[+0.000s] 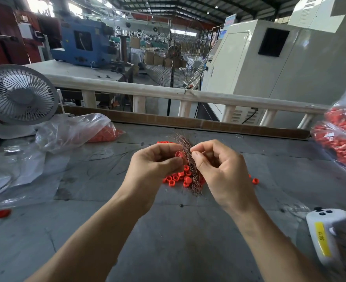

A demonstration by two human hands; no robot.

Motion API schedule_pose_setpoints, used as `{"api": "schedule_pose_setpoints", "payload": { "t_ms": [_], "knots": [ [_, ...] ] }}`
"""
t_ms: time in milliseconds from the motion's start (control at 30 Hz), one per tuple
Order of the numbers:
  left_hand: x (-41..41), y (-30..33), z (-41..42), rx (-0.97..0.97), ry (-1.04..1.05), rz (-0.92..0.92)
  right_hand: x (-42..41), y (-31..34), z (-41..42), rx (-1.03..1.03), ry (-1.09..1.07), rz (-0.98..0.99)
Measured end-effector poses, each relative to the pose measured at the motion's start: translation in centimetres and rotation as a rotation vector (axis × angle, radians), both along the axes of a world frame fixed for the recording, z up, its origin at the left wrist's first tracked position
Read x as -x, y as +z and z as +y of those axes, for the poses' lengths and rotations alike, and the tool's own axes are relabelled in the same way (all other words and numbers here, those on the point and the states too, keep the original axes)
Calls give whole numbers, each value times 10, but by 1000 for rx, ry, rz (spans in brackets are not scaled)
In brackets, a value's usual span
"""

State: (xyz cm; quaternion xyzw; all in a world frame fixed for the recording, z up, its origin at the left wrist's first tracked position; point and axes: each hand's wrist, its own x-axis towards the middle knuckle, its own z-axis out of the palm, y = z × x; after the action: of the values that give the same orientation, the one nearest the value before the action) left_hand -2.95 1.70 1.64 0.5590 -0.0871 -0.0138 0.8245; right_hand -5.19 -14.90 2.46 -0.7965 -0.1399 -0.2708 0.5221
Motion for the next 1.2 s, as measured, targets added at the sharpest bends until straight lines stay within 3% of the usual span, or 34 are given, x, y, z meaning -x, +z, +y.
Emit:
{"api": "schedule_pose_setpoints", "payload": {
  "t_ms": [433,1200],
  "knots": [
    [3,1,-3,69,-51,-5,-2,-4,1,-19,29,44],
    [5,0,-4,-4,-1,-112,-2,-6,2,65,-35,9]
  ]
}}
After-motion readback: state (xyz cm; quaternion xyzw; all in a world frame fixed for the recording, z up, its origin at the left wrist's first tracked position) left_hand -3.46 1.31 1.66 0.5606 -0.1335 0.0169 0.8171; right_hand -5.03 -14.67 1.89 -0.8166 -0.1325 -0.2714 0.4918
